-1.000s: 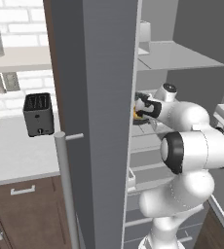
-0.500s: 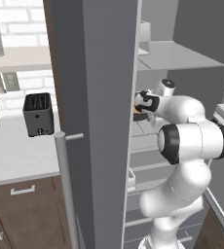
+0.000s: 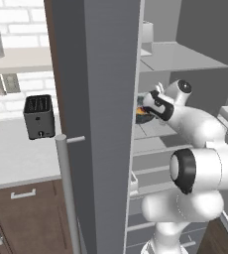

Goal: Pick the chicken drumstick and tomato from their plates and place them in the bowl. Then put the bowl in the fridge.

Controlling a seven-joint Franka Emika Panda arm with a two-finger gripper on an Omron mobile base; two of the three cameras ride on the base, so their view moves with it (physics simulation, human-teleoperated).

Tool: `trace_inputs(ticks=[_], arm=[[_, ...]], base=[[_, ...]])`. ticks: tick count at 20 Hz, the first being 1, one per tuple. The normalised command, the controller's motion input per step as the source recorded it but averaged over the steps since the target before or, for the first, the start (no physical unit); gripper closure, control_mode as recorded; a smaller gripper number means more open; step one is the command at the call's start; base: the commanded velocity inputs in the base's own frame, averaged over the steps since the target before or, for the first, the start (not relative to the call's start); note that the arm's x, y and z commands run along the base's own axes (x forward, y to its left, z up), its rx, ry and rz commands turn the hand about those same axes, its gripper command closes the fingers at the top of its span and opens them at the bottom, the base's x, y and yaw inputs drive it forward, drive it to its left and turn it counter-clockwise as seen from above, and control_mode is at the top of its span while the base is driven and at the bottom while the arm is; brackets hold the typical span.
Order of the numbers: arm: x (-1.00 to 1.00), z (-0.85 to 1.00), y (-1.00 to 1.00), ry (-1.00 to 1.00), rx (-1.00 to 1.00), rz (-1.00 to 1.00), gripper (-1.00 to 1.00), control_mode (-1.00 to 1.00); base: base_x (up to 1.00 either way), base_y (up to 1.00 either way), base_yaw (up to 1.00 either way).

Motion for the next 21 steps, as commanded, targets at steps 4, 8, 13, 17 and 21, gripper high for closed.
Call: trace_inputs(ticks=[4, 8, 13, 17, 21], arm=[[-0.86, 0.78, 0.0, -0.37, 0.0, -0.01, -1.0, -1.0], [-1.0, 0.64, 0.0, -0.37, 0.0, -0.03, -1.0, -1.0], [-1.0, 0.63, -0.01, -0.39, 0.0, -0.05, -1.0, -1.0], [-1.0, 0.87, 0.0, -0.41, 0.0, -0.06, -1.0, -1.0], [-1.0, 0.93, 0.0, -0.35, 0.01, -0.08, -1.0, -1.0]], base=[[0.0, 0.0, 0.0], [0.0, 0.0, 0.0], [0.0, 0.0, 0.0], [0.0, 0.0, 0.0], [0.0, 0.0, 0.0]])
